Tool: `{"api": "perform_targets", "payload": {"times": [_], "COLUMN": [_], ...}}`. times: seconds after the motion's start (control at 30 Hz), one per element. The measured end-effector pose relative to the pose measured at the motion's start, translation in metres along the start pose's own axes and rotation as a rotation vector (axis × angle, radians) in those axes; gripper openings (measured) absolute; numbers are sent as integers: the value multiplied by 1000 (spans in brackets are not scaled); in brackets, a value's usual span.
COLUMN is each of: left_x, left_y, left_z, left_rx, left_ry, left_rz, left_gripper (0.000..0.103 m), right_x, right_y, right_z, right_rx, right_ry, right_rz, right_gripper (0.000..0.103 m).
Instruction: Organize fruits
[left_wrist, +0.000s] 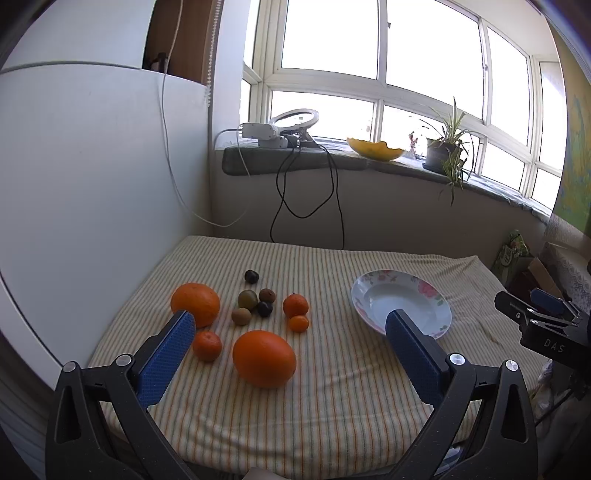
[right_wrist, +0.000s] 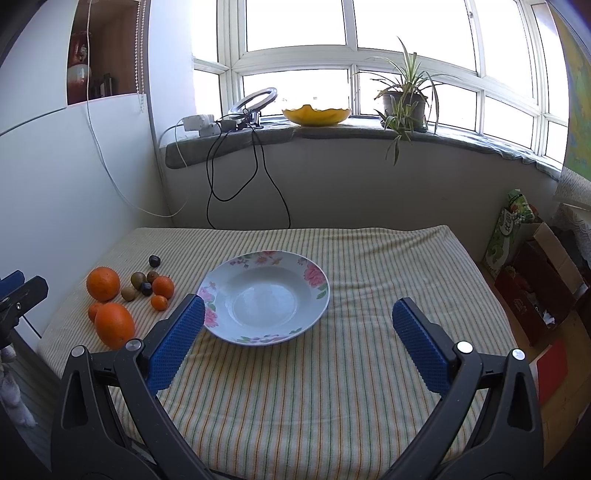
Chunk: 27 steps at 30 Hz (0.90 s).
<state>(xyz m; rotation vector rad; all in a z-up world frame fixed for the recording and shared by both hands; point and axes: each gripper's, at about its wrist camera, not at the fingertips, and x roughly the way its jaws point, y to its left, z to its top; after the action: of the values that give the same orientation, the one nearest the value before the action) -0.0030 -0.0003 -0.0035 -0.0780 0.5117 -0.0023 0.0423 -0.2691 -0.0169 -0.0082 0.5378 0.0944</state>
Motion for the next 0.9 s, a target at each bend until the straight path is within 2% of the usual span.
{"api": "perform_targets", "payload": {"times": [0.9], "left_x": [6], "left_y": [1], "left_z": [-1], "left_rx": [-8], "left_ry": [11], "left_rz": [-4], "left_gripper": [102], "right_x": [8], "right_y": [2], "right_z": [-2], "right_rx": [4], "right_ry": [24], "right_rz": [19], "right_gripper": [103]}}
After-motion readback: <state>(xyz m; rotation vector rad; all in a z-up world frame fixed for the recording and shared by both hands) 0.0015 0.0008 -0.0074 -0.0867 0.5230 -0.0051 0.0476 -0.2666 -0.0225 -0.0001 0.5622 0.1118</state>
